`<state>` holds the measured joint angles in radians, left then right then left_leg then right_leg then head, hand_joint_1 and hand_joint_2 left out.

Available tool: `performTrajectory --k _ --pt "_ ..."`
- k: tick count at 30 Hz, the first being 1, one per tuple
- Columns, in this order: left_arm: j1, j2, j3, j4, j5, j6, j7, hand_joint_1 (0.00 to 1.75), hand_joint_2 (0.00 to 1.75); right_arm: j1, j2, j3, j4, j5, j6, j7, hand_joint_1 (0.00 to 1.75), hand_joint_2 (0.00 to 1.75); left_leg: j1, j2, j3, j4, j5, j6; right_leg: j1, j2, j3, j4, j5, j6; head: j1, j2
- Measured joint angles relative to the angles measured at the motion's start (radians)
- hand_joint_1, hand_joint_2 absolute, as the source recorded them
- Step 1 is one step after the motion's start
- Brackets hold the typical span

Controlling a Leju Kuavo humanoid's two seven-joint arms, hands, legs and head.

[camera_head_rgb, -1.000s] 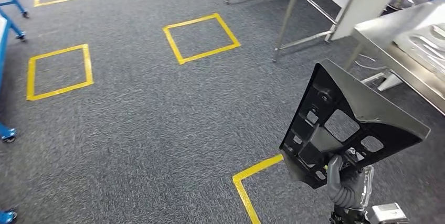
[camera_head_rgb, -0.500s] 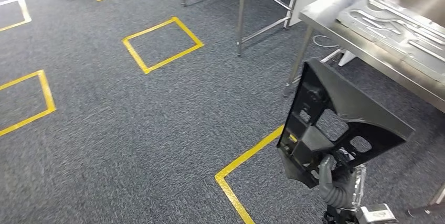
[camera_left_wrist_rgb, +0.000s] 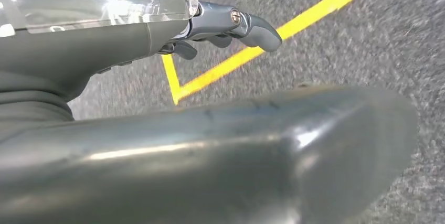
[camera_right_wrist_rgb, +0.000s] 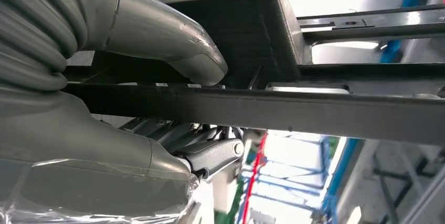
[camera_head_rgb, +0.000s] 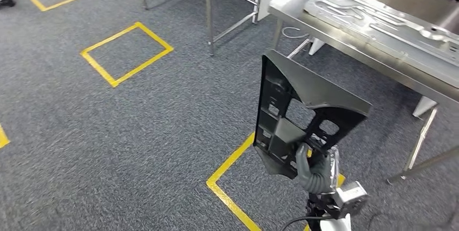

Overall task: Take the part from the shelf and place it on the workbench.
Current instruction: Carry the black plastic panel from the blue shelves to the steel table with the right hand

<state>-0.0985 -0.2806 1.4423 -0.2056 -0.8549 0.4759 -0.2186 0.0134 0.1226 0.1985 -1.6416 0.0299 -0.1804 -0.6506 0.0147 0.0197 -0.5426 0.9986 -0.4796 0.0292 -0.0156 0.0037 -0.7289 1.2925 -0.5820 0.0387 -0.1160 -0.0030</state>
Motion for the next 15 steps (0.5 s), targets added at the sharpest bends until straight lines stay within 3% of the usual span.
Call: performTrajectory --k 1,2,3,5,7,10,12,14,15 --pt "-0.001 -0.002 0.001 0.000 0.000 0.008 0.001 0.00 0.00 -0.007 0.000 0.009 0.014 0.012 -0.012 0.006 1.75 1.75 0.000 0.007 0.002 0.000 -0.003 -0.001 -0.001 -0.002 0.004 -0.005 0.016 0.001 0.000 0.000" --pt "-0.002 -0.004 0.001 0.000 0.000 0.015 0.002 0.00 0.00 -0.014 0.000 0.018 0.028 0.023 -0.021 0.011 1.75 1.75 0.000 0.011 0.005 0.000 -0.005 -0.003 -0.001 -0.004 0.029 -0.052 0.047 -0.001 0.000 0.000" --pt "-0.002 -0.008 0.001 0.000 0.000 0.021 0.004 0.00 0.00 -0.022 0.001 0.027 0.041 0.031 -0.028 0.016 1.75 1.75 0.000 0.015 0.009 0.000 -0.008 -0.005 -0.001 -0.008 0.069 -0.126 0.084 -0.004 0.000 0.000" --pt "-0.005 -0.014 0.001 0.000 -0.002 0.033 0.008 0.00 0.00 -0.042 0.002 0.046 0.064 0.040 -0.036 0.020 1.75 1.75 -0.004 0.019 0.014 0.001 -0.014 -0.013 0.006 -0.018 0.135 -0.251 0.119 -0.016 0.000 0.000" --pt "-0.007 -0.019 0.001 0.000 -0.004 0.042 0.013 0.00 0.00 -0.058 0.005 0.063 0.082 0.041 -0.039 0.020 1.75 1.75 -0.005 0.022 0.015 0.000 -0.018 -0.023 0.014 -0.022 0.151 -0.284 0.113 -0.028 0.000 0.000" --pt "-0.009 -0.020 0.001 0.000 -0.006 0.054 0.022 0.00 0.00 -0.070 0.010 0.079 0.102 0.041 -0.041 0.020 1.75 1.75 -0.003 0.016 0.018 0.017 -0.032 -0.040 0.010 -0.015 0.165 -0.293 0.107 -0.047 0.000 0.000" --pt "-0.009 -0.020 0.001 0.000 -0.007 0.060 0.026 0.00 0.00 -0.081 0.016 0.089 0.113 0.041 -0.042 0.020 1.75 1.75 -0.001 -0.001 -0.027 0.110 -0.071 -0.046 0.006 -0.010 0.182 -0.300 0.102 -0.059 0.000 0.000" --pt "-0.007 -0.020 0.001 0.000 -0.007 0.065 0.030 0.00 0.00 -0.092 0.021 0.098 0.124 0.040 -0.042 0.020 1.75 1.75 -0.001 -0.009 -0.115 0.253 -0.114 -0.048 0.008 -0.004 0.195 -0.300 0.090 -0.067 0.000 0.000" --pt "-0.006 -0.020 0.001 0.000 -0.007 0.066 0.031 0.00 0.00 -0.094 0.023 0.102 0.129 0.040 -0.042 0.021 1.75 1.75 -0.001 -0.010 -0.152 0.299 -0.115 -0.048 0.010 0.001 0.204 -0.299 0.083 -0.068 0.000 0.000"
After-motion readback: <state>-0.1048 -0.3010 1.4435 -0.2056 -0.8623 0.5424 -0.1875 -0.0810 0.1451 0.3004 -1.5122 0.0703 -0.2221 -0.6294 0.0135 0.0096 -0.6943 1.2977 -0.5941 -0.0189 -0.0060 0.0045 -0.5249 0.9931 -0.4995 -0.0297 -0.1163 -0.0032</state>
